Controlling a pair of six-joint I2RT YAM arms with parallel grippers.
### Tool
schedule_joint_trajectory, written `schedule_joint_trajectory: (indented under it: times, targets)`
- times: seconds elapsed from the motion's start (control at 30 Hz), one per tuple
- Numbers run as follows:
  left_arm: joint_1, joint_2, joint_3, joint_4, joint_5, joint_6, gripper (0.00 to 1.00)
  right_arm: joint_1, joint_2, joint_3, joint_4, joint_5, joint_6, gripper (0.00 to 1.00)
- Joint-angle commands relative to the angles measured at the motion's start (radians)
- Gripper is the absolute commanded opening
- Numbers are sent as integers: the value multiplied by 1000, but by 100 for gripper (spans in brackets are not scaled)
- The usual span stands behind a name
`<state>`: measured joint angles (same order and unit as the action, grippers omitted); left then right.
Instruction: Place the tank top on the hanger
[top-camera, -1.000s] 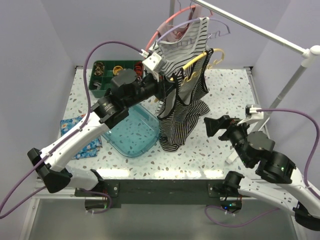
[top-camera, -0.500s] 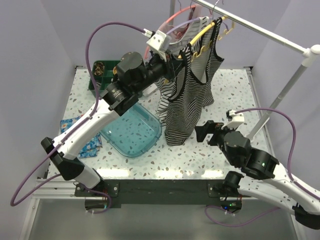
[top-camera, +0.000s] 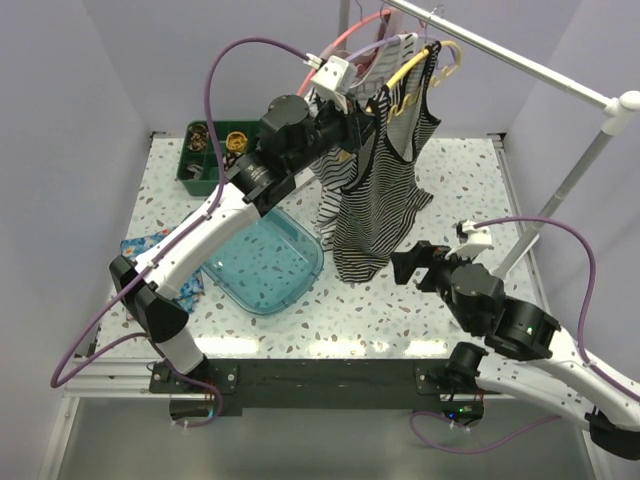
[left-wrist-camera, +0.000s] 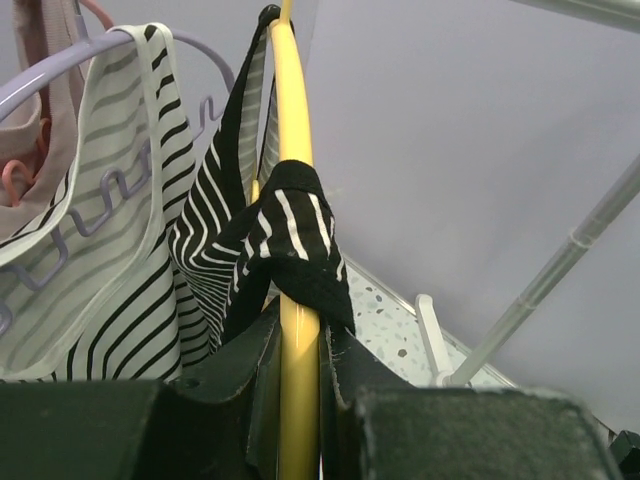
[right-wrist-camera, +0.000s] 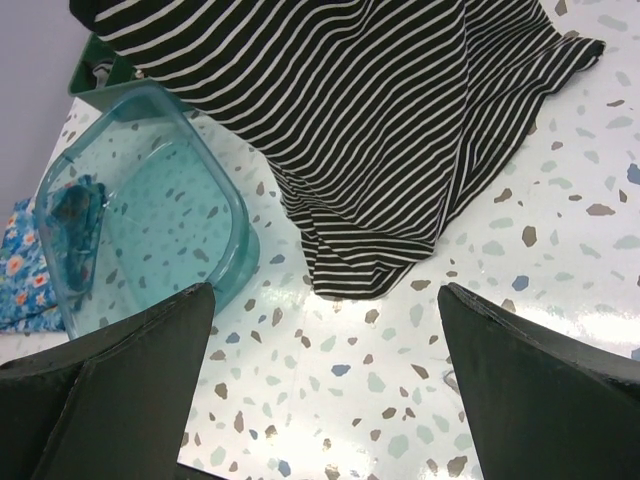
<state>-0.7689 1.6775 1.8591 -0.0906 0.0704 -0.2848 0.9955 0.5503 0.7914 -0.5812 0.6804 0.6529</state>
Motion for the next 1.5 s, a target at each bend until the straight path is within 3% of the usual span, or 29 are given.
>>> schedule_joint_trajectory:
  times: [0.0,0.37,0.77,0.87,0.9,1.0,1.3,1.47]
  targets:
    - [20,-22,45,169,-4,-30,0,2,-10,-7,6,2,28,99]
    - [62,86,169,106,63,-51,0,2,11,-11,21,-8,30,98]
    - [75,48,51,114,83,-57,0,2,25,-17,27,-16,31,99]
    - [82,19,15,118,75,-47,13,3,37,-15,37,-18,25,99]
    - [82,11,8,123,72,-44,23,2,40,-14,38,-16,24,99]
    - [88,-22,-24,132,69,-36,39,2,53,-12,44,-19,21,99]
    - [92,-117,-78,109,66,-5,68,2,62,-17,57,-18,13,99]
    - [94,-284,-273,140,39,-23,81,3,60,-30,67,-12,7,99]
